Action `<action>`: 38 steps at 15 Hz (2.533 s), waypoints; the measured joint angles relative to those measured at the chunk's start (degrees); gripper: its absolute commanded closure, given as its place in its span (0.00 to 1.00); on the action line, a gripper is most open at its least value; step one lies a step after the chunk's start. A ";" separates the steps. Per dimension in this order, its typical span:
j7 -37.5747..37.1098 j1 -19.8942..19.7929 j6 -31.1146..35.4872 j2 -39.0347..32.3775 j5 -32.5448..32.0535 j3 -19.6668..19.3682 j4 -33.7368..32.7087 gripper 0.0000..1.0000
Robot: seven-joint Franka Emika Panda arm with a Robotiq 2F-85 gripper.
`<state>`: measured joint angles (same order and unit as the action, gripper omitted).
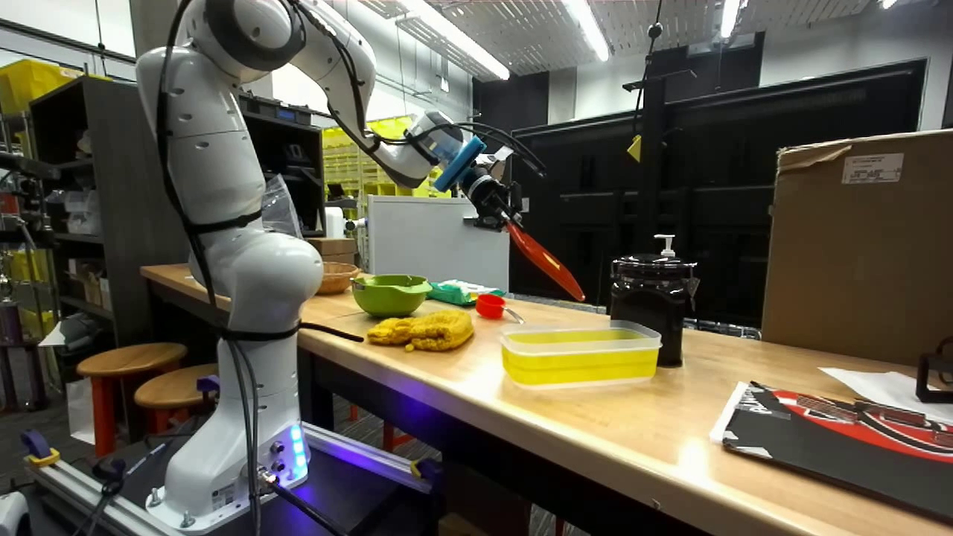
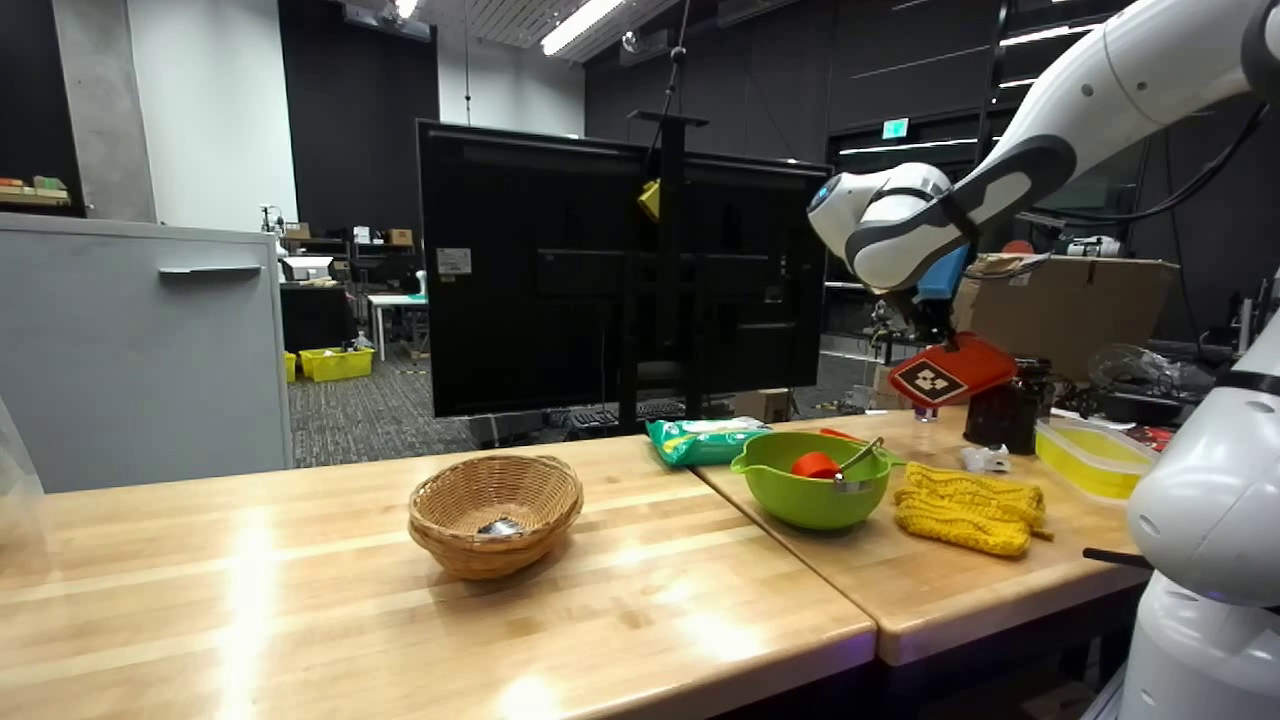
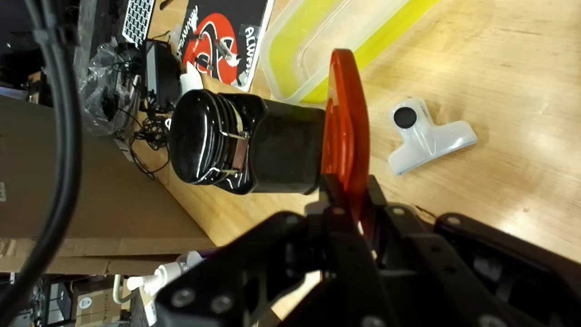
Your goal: Put the red lid on the counter.
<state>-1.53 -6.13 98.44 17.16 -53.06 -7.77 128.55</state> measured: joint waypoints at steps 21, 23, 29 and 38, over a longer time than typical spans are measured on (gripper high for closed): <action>4.47 -2.49 10.75 -14.05 0.06 -2.04 -4.72 0.97; 4.54 -2.46 11.53 -14.89 0.62 -2.03 -4.61 0.97; 4.71 -2.43 12.23 -16.52 2.59 -1.79 -4.42 0.97; 6.21 -2.69 12.26 -17.00 7.02 -1.95 -3.55 0.97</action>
<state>4.68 -8.81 110.70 0.16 -46.04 -9.72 125.00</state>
